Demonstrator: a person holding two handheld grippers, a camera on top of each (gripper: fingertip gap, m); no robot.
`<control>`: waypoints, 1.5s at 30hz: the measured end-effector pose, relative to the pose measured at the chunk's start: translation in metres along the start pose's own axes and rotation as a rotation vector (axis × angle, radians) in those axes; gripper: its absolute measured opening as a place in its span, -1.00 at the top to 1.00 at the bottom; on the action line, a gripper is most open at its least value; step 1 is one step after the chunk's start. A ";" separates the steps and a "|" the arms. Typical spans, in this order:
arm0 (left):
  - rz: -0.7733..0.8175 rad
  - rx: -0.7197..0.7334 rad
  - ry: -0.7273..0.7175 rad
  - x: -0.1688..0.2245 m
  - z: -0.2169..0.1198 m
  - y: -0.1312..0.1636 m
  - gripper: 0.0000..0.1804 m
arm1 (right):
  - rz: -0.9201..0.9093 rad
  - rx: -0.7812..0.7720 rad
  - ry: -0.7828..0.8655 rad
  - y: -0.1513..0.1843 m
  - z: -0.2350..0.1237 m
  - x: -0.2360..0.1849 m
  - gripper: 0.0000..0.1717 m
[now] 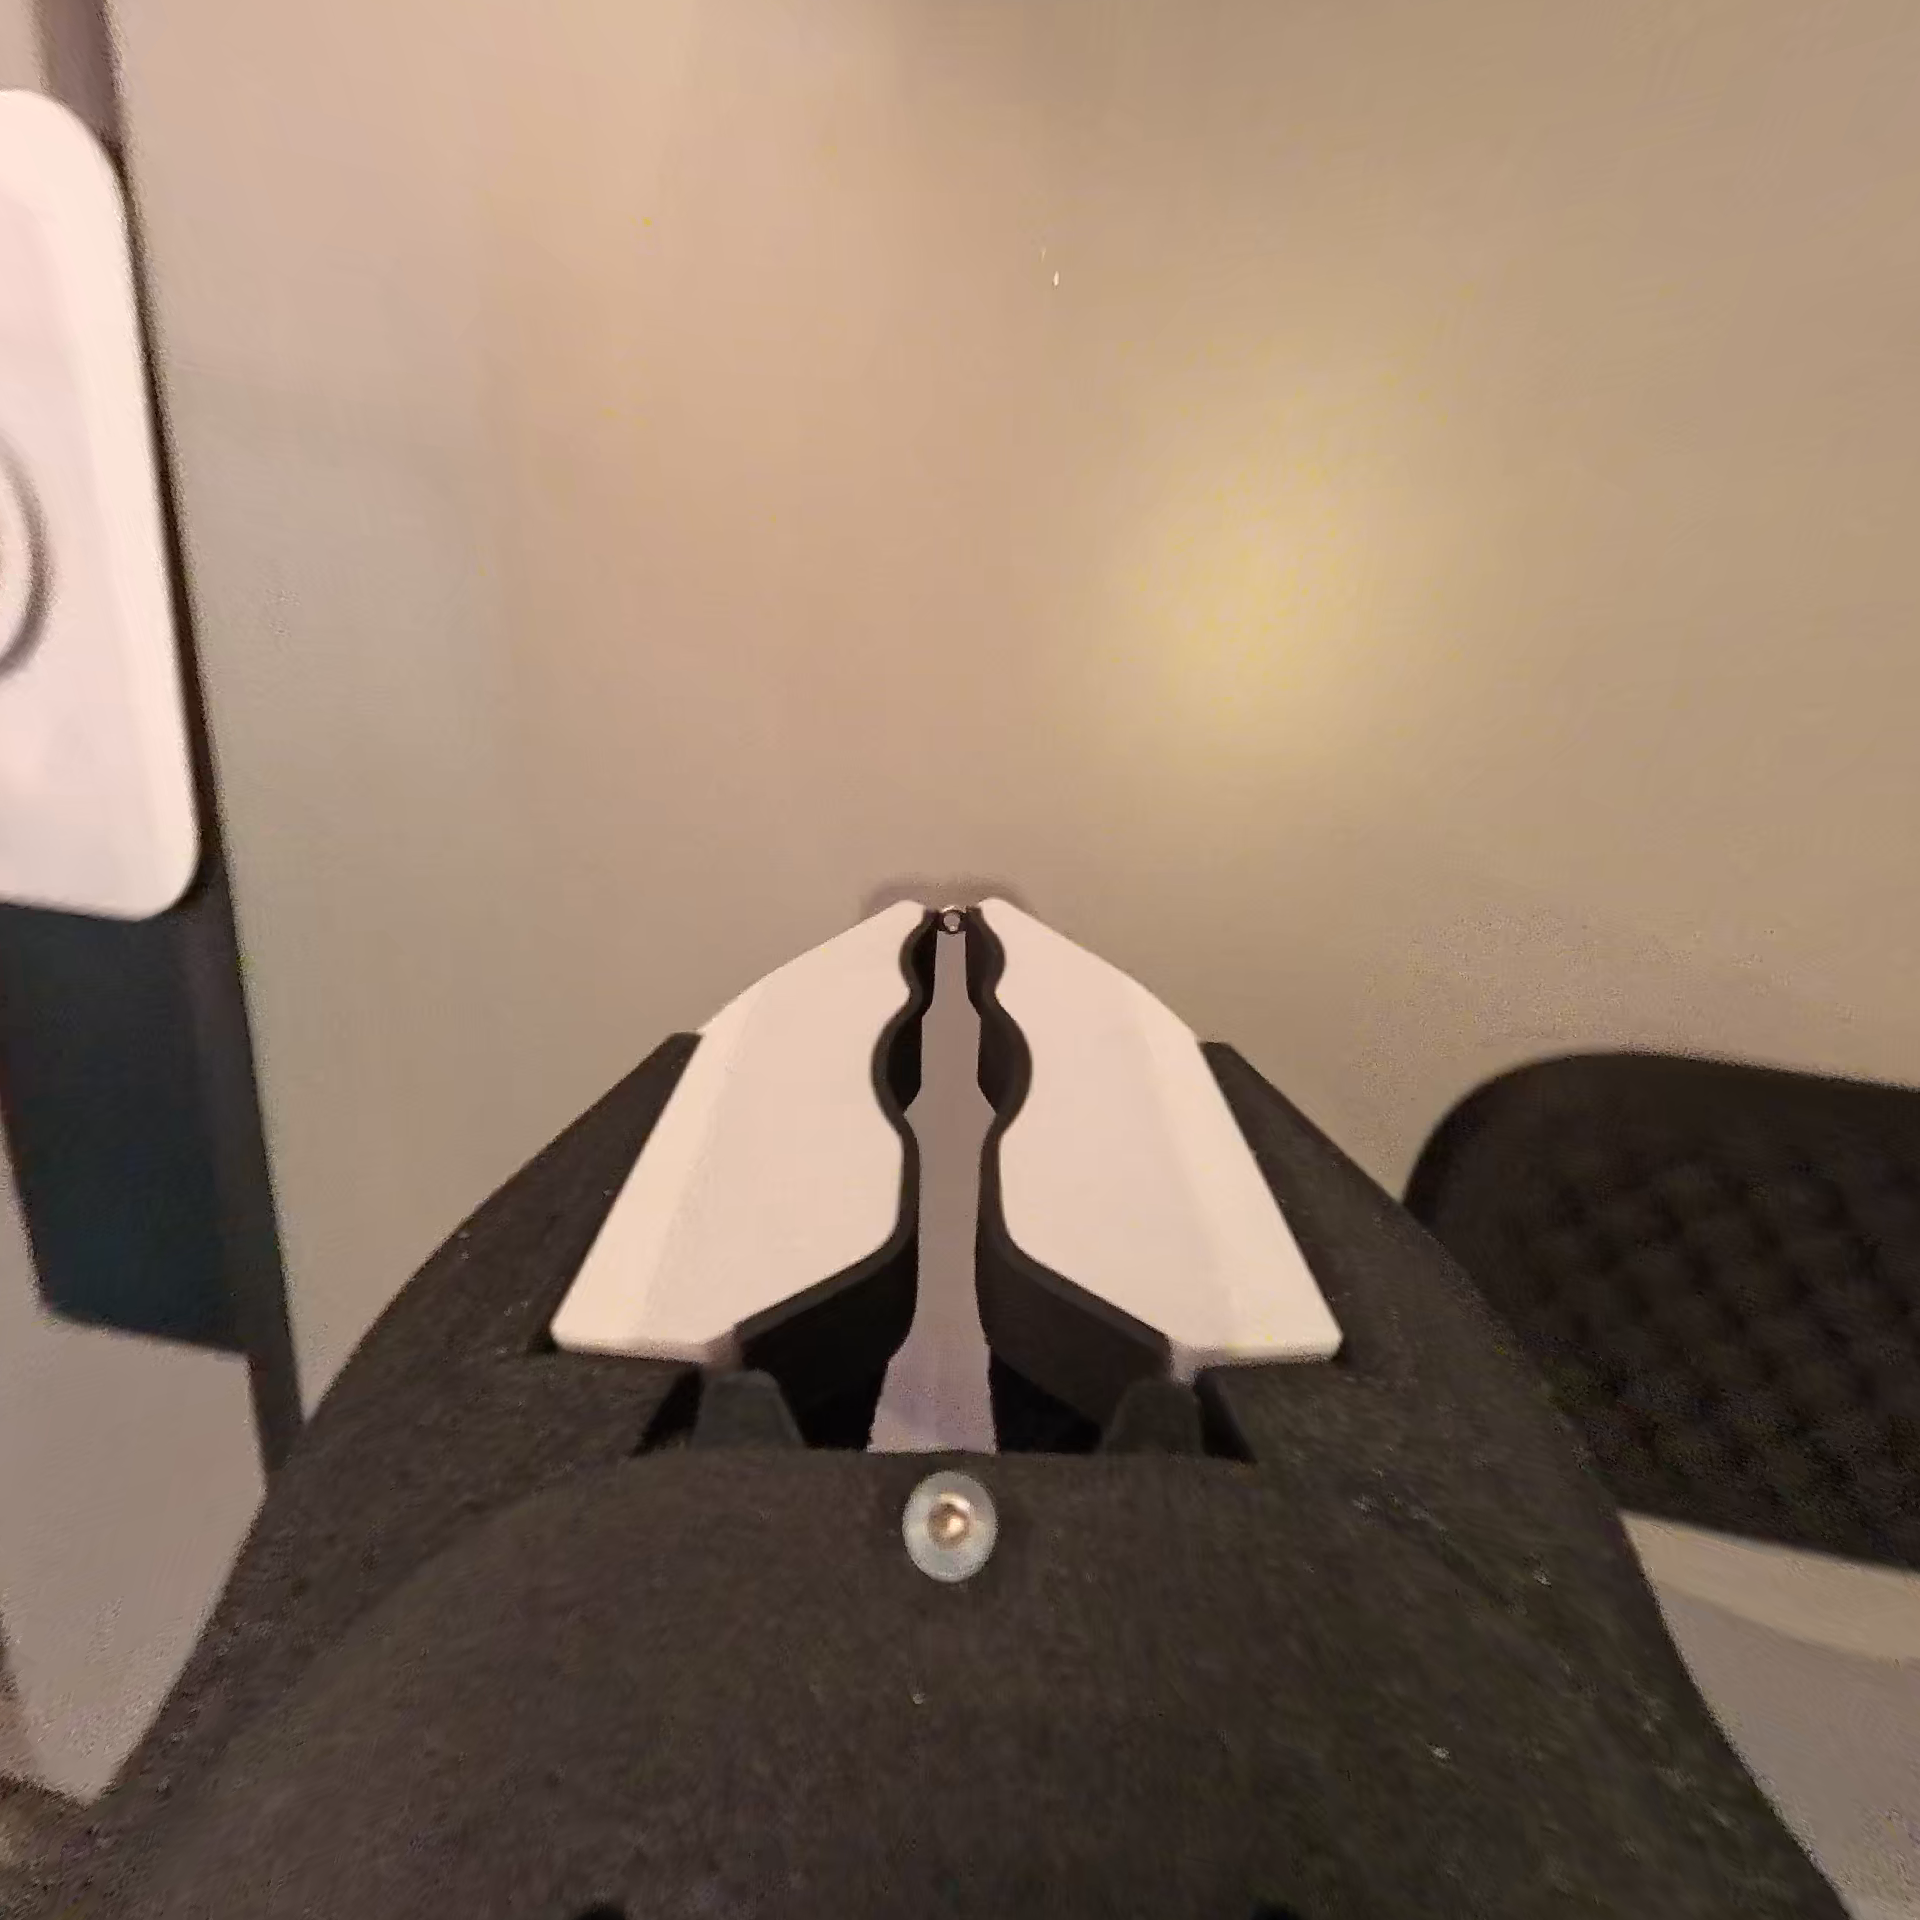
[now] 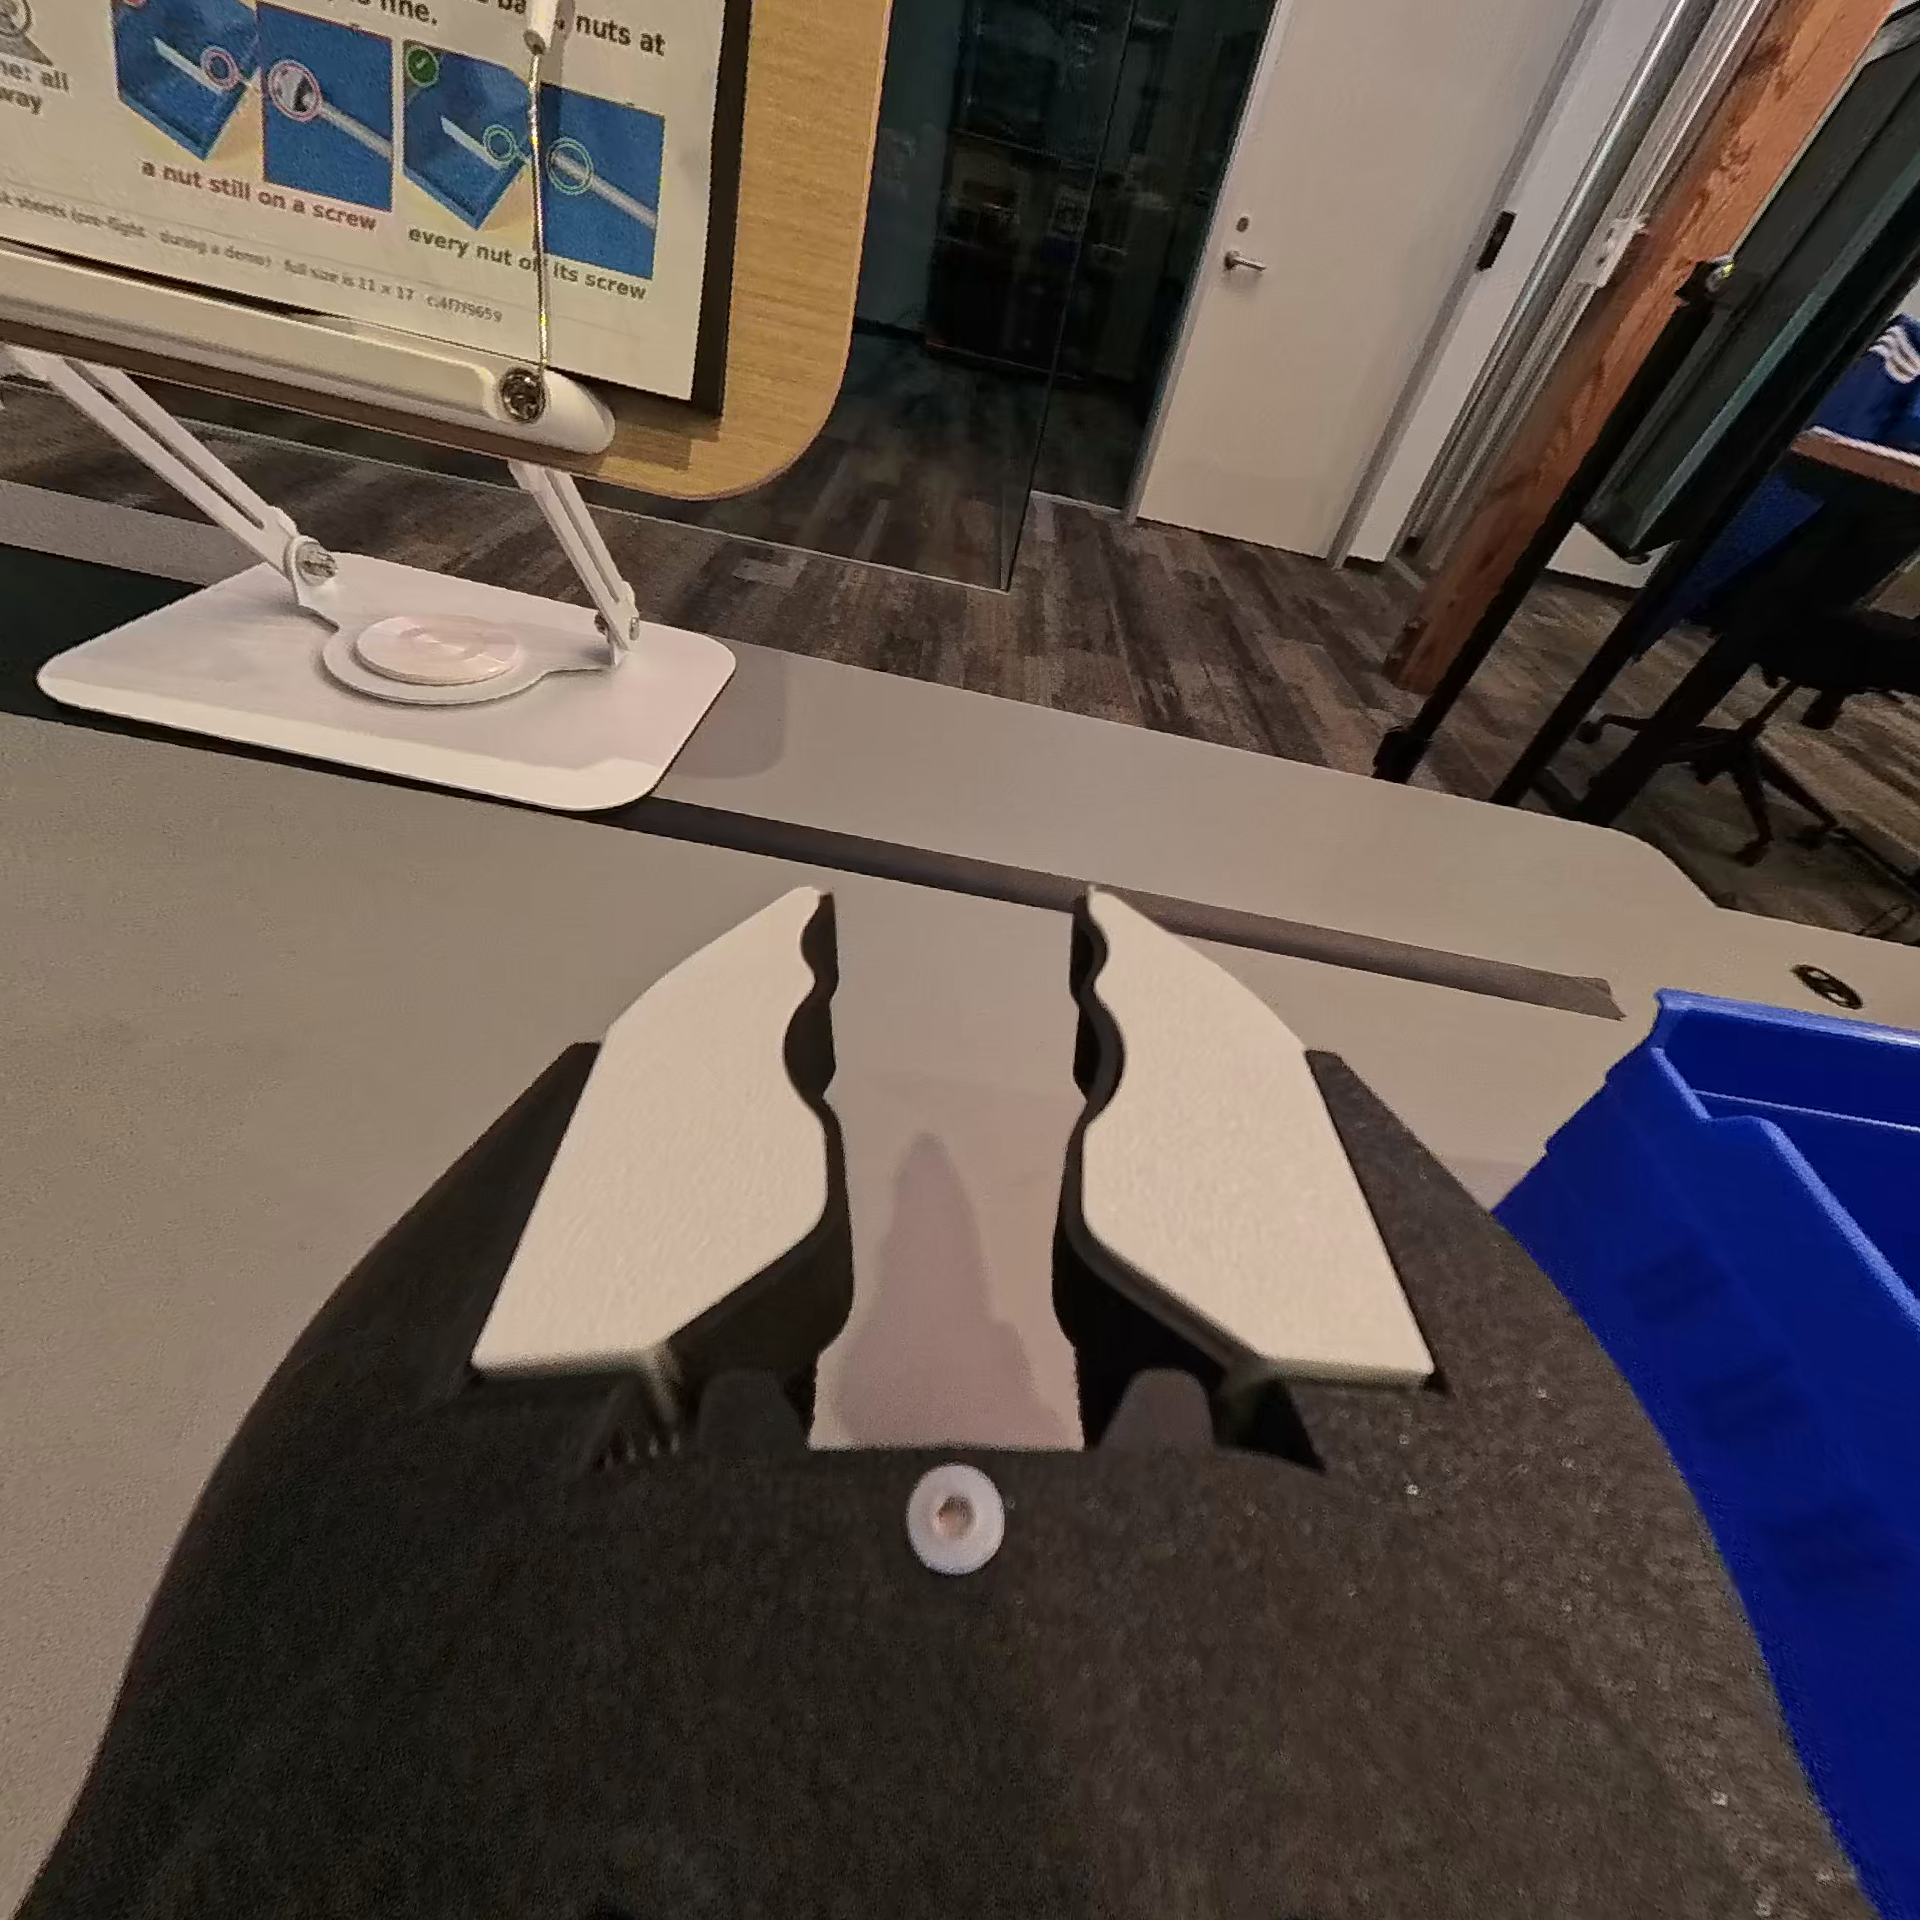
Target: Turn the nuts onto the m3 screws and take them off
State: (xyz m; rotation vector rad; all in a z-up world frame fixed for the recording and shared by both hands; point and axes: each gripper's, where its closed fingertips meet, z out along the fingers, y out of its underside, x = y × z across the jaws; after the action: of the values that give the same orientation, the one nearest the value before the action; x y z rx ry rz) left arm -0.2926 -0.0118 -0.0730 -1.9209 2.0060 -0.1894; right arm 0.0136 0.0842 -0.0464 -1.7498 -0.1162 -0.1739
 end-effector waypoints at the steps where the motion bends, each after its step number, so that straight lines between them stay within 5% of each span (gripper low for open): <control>1: -0.003 0.004 0.013 -0.001 0.012 -0.007 0.94 | 0.004 -0.002 -0.008 0.001 0.001 -0.001 0.50; 17: 0.038 -0.111 0.049 -0.005 0.090 -0.027 0.94 | 0.053 -0.006 -0.031 0.002 0.003 0.003 0.51; 45: 0.045 -0.103 0.083 -0.004 0.098 -0.031 0.94 | 0.065 -0.013 -0.039 0.004 0.004 0.005 0.51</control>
State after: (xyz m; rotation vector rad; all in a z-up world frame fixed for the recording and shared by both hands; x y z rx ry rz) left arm -0.2296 0.0039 -0.1530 -1.9576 2.1495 -0.1598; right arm 0.0190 0.0871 -0.0500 -1.7678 -0.0867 -0.0932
